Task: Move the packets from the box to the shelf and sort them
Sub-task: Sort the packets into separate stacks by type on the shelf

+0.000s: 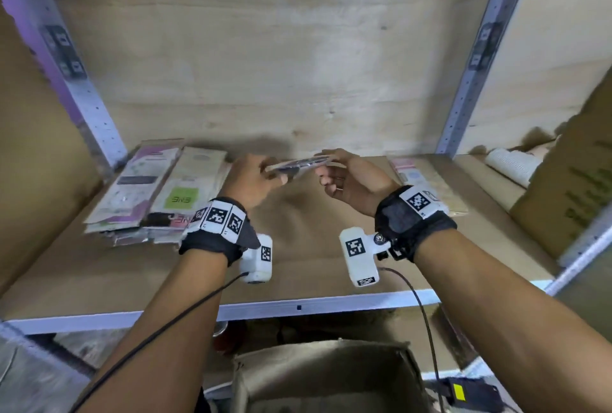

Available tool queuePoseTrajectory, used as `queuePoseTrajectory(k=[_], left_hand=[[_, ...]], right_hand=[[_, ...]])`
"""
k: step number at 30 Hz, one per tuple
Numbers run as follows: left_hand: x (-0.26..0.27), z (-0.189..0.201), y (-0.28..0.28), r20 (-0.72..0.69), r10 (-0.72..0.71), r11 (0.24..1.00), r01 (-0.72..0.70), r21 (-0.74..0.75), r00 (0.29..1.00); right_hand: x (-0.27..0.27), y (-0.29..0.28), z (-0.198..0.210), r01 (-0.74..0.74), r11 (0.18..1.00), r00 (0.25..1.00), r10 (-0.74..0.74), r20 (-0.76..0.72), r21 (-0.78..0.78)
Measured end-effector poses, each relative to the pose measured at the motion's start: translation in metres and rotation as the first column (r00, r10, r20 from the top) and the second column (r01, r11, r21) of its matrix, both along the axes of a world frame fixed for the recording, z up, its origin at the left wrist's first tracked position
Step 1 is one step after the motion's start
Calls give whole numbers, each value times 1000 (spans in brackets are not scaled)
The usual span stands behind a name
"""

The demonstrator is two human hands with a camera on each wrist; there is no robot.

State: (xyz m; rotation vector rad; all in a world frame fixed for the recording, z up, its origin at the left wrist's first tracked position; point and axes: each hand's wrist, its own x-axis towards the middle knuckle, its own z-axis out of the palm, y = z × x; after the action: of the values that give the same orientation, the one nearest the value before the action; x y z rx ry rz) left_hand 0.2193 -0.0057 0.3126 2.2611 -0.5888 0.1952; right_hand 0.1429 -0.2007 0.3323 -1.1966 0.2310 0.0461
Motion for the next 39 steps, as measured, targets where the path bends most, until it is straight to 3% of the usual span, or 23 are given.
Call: queuePoseTrajectory(k=[4,8,10,13,15,20,25,30,32,35,37,39], left_hand=[[-2,2,-24,22,-5,992,8,-124,1000],[-11,6,-41,-40,-141,941,122,-315,989],[-14,5,-47,-101,-201,894,140,-427,974],[-12,-1,-50,-290,-231,815,22,-579,929],[-9,-9,-50,-431,-236,771,-102,-629,871],[0,-31,-47,-632,-221,769,-266,-581,742],[20,-33,-33,-589,-69,683,-392,-616,805],[28,-39,-22,-579,26,788,-373,-490,815],[26,-43,-17,-603,15,844,-333,-420,798],[21,-46,-12,-656,-18,918,-247,-309,754],[18,-47,-14,-712,-66,893,-277,-354,699],[17,-47,-18,-752,-123,821,-360,-444,647]], right_hand=[[-9,-30,4,32,999,996,-35,84,30],[-17,-51,-3,60,998,991,-60,117,2],[-19,-58,-15,84,982,989,-62,133,-166],[-25,-63,-35,67,857,990,7,142,-511],[-24,-64,-43,1,831,992,68,103,-556],[-16,-63,-48,-158,882,978,201,50,-444],[-14,-69,-57,-305,841,950,305,-74,-448],[-12,-77,-58,-332,827,942,316,-113,-454],[-13,-82,-59,-300,839,954,277,-119,-454],[-12,-93,-60,-97,893,994,66,-84,-440],[-12,-100,-59,44,936,993,-81,-91,-349],[-12,-103,-58,124,962,980,-158,-122,-244]])
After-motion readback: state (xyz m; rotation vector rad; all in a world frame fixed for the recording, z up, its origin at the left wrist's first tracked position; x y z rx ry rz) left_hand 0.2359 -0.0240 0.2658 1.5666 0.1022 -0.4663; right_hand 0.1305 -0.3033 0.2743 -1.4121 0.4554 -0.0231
